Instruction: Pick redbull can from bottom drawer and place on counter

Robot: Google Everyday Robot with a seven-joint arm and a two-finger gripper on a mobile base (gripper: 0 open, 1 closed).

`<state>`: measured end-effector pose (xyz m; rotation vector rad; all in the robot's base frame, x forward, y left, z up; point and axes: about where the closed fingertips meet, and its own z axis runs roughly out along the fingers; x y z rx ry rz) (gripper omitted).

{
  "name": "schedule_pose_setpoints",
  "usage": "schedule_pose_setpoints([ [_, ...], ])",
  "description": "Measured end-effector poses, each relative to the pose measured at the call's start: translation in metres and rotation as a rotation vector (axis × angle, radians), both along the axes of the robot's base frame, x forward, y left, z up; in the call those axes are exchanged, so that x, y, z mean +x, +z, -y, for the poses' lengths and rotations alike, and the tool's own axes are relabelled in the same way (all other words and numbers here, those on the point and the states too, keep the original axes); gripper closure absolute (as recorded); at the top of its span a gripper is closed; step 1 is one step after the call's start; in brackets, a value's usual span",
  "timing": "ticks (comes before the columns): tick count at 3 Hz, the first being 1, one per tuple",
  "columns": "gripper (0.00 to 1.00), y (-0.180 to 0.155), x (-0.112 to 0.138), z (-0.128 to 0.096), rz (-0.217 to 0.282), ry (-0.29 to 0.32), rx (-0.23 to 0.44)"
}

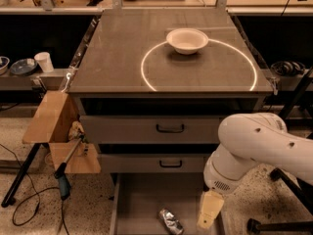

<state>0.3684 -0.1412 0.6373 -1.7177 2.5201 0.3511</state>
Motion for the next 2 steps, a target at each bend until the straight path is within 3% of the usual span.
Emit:
schedule_pose_setpoints([
  [1, 0.0, -0.023, 0.007, 0.002, -0.041, -0.019, -0.009],
  [2, 0.0, -0.041, 0.017, 0.0, -0.048, -0.025, -0.041],
])
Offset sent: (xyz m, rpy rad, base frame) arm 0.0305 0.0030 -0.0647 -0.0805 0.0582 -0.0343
